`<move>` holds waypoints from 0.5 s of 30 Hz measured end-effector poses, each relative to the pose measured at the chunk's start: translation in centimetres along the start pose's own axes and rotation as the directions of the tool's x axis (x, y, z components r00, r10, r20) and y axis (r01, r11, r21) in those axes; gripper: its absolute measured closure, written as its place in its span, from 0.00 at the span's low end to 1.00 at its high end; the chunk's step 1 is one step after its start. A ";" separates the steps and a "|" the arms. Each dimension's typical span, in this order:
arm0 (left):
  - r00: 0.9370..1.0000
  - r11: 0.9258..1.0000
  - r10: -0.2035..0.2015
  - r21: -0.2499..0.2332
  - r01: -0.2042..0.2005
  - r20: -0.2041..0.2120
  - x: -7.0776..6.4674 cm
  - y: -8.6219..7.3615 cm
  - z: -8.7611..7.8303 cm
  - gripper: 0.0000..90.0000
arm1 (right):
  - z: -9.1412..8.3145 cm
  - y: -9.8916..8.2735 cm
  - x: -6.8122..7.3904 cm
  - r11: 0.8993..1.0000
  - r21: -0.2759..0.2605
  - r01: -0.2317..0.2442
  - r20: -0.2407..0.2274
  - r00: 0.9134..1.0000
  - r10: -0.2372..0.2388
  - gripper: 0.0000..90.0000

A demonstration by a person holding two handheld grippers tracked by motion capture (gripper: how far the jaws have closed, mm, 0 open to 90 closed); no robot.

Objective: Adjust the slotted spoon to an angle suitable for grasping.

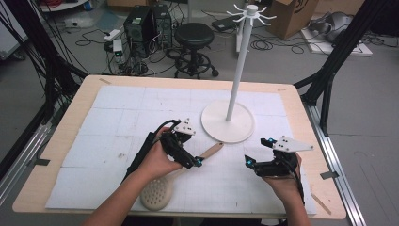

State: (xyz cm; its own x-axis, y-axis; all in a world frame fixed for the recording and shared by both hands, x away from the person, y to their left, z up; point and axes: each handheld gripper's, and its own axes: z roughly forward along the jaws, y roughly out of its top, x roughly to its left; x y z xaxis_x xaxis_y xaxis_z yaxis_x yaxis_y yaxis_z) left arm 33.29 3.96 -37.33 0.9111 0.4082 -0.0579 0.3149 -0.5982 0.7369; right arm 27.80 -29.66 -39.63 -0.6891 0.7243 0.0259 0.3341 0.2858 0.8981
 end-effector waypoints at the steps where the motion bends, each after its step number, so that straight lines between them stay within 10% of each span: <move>1: 1.000 1.000 -0.001 0.012 0.002 -0.006 0.1 0.1 0.2 0.02 | 0.0 0.0 0.0 1.000 0.002 0.004 0.001 1.000 -0.004 0.10; 15: 1.000 0.987 0.010 0.159 -0.010 0.001 0.5 -0.1 3.3 0.02 | 0.3 -0.1 0.0 1.000 0.015 0.005 -0.001 1.000 -0.005 0.10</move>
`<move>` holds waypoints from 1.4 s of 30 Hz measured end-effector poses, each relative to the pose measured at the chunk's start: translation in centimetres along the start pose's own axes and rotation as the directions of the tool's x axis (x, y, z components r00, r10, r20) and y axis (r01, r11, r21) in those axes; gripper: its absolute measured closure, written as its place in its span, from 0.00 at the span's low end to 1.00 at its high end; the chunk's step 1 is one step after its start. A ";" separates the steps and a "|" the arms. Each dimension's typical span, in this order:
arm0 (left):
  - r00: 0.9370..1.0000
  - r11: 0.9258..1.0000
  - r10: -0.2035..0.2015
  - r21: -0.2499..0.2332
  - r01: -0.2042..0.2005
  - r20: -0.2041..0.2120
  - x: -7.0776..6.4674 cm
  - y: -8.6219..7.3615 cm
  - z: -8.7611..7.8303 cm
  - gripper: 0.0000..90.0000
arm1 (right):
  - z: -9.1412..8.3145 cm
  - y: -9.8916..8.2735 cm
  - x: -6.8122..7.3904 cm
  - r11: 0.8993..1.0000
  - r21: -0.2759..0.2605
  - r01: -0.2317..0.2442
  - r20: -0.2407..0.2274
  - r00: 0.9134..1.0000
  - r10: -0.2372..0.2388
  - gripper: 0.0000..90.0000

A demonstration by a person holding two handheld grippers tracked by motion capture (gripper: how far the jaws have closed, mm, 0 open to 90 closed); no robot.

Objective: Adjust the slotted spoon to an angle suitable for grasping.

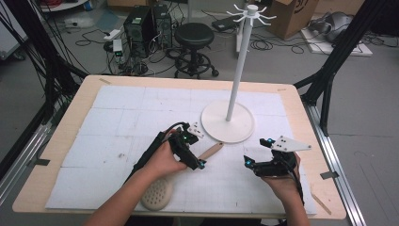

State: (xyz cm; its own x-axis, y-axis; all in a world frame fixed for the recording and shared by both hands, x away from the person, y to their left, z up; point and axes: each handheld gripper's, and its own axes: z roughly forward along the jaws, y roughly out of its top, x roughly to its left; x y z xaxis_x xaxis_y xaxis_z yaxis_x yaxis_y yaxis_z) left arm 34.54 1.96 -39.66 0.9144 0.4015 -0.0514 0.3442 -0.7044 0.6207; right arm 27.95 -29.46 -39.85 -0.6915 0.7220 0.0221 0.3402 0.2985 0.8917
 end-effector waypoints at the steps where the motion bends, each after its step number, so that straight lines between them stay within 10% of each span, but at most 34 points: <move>1: 1.000 1.000 0.003 0.006 -0.003 0.002 0.0 0.0 0.2 0.02 | 0.0 0.0 0.0 1.000 0.001 0.003 0.001 1.000 -0.003 0.10; 8: 1.000 0.998 0.004 0.070 -0.005 0.001 0.0 0.0 1.3 0.12 | 0.1 0.0 0.0 1.000 0.000 0.006 0.003 1.000 -0.006 0.10; 9: 1.000 0.997 0.004 0.081 -0.003 -0.011 -0.1 0.0 1.4 0.28 | 0.1 0.0 -0.1 1.000 0.001 0.008 0.002 1.000 -0.008 0.10; 13: 0.993 0.988 0.019 0.151 -0.002 -0.113 -0.6 -0.1 2.2 0.39 | 0.0 0.0 -0.1 1.000 0.001 0.001 0.001 1.000 -0.001 0.10; 42: 1.000 0.980 -0.018 0.196 0.022 -0.025 -1.6 0.2 2.5 0.68 | 0.1 -0.2 -0.2 1.000 0.009 -0.004 -0.004 1.000 0.004 0.10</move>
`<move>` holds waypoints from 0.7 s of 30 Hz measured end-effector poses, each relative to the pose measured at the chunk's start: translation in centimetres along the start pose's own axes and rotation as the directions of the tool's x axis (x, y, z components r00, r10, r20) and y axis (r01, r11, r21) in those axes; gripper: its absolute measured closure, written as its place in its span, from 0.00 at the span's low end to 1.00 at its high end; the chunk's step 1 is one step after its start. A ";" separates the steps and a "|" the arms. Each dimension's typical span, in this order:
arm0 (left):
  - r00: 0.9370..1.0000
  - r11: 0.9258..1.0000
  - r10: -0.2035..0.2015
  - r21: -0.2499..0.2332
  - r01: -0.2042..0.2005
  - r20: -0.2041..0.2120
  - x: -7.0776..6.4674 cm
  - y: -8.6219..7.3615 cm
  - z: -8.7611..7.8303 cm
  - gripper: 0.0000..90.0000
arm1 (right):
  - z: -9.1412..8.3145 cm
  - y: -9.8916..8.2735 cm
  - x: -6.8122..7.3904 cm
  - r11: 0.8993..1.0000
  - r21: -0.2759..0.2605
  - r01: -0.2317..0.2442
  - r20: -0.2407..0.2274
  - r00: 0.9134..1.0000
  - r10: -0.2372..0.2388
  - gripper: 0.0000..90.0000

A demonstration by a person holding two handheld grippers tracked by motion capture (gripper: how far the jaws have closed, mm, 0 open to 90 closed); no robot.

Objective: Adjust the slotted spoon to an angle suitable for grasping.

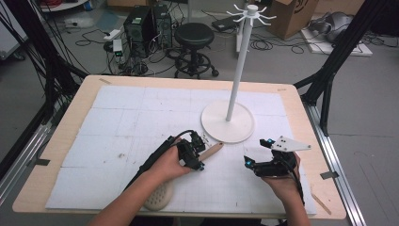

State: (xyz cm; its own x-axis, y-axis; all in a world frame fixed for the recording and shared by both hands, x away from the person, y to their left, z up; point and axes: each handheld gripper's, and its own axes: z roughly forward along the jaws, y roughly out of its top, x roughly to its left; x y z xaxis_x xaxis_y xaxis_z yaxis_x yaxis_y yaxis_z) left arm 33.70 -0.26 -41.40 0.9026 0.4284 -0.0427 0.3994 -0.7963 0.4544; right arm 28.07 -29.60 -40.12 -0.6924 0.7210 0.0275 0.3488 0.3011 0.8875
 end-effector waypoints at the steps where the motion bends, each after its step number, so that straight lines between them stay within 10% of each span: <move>1: 1.000 1.000 -0.001 0.003 0.001 -0.004 0.0 0.0 0.0 0.71 | 0.0 0.0 0.0 1.000 0.002 -0.002 0.003 1.000 0.002 0.10; 21: 0.992 0.993 -0.113 0.023 0.115 -0.055 -0.3 0.2 -0.1 0.80 | 0.1 -0.1 0.0 1.000 0.013 0.006 0.009 1.000 -0.006 0.10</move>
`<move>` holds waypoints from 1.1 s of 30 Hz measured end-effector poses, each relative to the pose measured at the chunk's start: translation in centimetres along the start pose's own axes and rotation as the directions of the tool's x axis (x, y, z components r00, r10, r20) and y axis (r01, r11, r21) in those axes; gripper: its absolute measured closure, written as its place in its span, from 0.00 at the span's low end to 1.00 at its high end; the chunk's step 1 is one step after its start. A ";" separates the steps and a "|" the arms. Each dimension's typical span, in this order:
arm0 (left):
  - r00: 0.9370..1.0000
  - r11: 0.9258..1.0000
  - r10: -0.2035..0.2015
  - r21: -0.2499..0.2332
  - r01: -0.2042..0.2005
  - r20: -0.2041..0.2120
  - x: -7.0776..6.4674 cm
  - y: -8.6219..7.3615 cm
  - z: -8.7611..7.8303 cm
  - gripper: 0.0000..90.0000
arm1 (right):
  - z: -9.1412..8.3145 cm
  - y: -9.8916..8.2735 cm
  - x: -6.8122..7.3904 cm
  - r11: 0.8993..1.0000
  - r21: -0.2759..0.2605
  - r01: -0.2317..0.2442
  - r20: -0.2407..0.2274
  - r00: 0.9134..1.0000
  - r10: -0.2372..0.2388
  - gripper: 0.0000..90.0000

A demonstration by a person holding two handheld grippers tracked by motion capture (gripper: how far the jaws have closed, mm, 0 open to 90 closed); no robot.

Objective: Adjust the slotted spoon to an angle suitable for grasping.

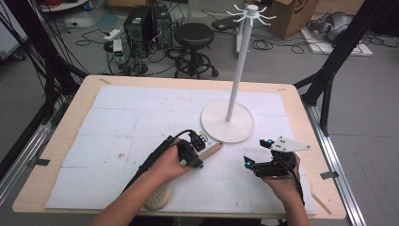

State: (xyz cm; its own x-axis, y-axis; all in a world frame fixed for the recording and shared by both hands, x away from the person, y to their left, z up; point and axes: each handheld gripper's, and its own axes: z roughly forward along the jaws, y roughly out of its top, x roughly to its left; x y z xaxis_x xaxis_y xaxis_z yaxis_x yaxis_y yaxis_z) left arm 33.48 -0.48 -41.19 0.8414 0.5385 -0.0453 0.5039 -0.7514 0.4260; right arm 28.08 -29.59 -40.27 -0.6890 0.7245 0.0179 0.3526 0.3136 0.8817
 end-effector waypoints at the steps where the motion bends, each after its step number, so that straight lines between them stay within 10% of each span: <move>1: 1.000 1.000 -0.004 0.000 0.004 -0.003 0.0 0.0 0.0 0.80 | 0.0 0.0 0.0 1.000 0.000 0.000 0.000 1.000 0.000 0.10; 21: 0.999 0.994 0.046 -0.101 -0.043 0.029 -1.0 0.2 -3.6 0.83 | 0.0 -0.1 0.0 1.000 0.001 0.003 0.000 1.000 -0.003 0.10; 28: 0.997 0.976 0.058 -0.214 -0.049 0.040 -0.6 -0.1 -7.4 0.83 | 0.1 0.0 0.1 1.000 0.001 0.001 -0.006 1.000 -0.001 0.10; 33: 0.997 0.950 0.055 -0.312 -0.034 0.057 0.6 -0.9 -10.3 0.83 | 0.1 0.0 0.1 1.000 0.000 0.007 -0.003 1.000 -0.007 0.10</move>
State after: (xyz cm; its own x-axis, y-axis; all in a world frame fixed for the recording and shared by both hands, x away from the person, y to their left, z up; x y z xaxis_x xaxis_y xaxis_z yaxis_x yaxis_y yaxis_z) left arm 31.51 4.39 -32.30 0.8773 0.4743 -0.0732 0.3888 -0.6131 0.6877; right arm 28.03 -29.45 -40.34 -0.6937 0.7201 0.0132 0.3475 0.3185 0.8819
